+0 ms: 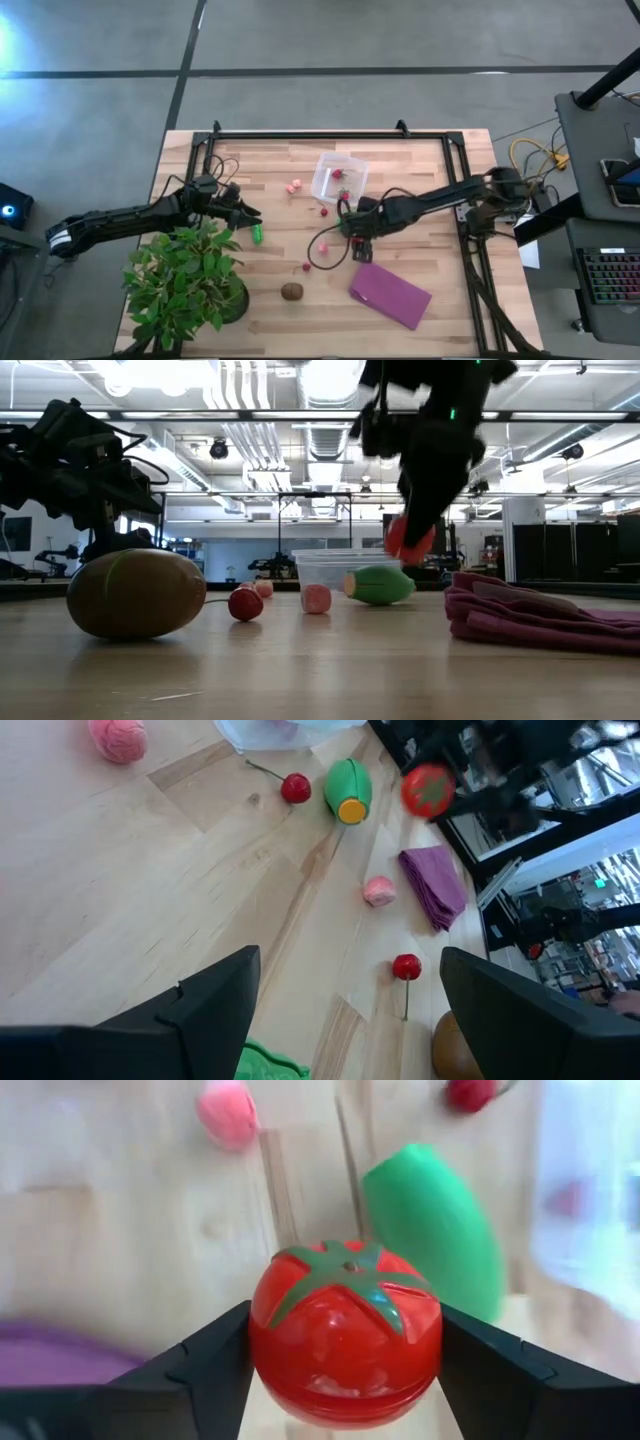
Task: Pick and placing Produce into tupperware
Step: Put the red tomato in the transparent bin
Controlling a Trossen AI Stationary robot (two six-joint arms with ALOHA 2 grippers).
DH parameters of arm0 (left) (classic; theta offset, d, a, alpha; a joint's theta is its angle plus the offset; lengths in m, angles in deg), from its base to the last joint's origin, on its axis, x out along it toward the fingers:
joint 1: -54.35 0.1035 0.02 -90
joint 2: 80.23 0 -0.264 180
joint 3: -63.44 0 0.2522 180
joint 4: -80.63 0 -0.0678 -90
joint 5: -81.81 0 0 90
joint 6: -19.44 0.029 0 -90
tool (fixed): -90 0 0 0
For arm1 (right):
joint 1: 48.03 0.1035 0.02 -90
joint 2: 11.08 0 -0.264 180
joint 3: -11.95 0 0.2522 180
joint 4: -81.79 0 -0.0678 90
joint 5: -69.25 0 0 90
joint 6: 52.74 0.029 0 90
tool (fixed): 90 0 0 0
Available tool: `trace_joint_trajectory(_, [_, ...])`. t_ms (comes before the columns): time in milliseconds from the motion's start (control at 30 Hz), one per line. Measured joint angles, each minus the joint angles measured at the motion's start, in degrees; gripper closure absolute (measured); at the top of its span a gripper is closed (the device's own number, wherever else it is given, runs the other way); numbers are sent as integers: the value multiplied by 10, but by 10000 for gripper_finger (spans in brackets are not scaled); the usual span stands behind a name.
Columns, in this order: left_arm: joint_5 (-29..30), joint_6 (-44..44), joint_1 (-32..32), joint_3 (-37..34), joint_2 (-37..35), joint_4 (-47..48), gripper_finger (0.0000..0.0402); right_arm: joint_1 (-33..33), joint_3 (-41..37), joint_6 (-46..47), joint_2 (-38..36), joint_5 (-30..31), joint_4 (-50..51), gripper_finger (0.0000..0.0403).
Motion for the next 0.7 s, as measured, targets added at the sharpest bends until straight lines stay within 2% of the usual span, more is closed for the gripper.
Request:
trace_joint_trajectory(67, [0,0,0,0,0,0,107,-1,13,11,-33,16,26,142])
trace_joint_trajectory(167, [0,0,0,0,0,0,107,-14,29,48,-80,96,52,140])
trace_joint_trajectory(233, [0,0,0,0,0,0,107,-42,38,79,-107,162,43,137])
trace_joint_trajectory(300, [0,0,0,0,0,0,107,-88,40,95,-119,176,23,135])
trace_joint_trajectory(533, [0,0,0,0,0,0,107,-257,30,72,-77,49,-31,134])
trace_joint_trajectory(633, [0,0,0,0,0,0,107,-289,30,38,-41,-10,-29,134])
trace_joint_trajectory(700, [0,0,0,0,1,0,107,-293,32,26,-17,-28,-26,134])
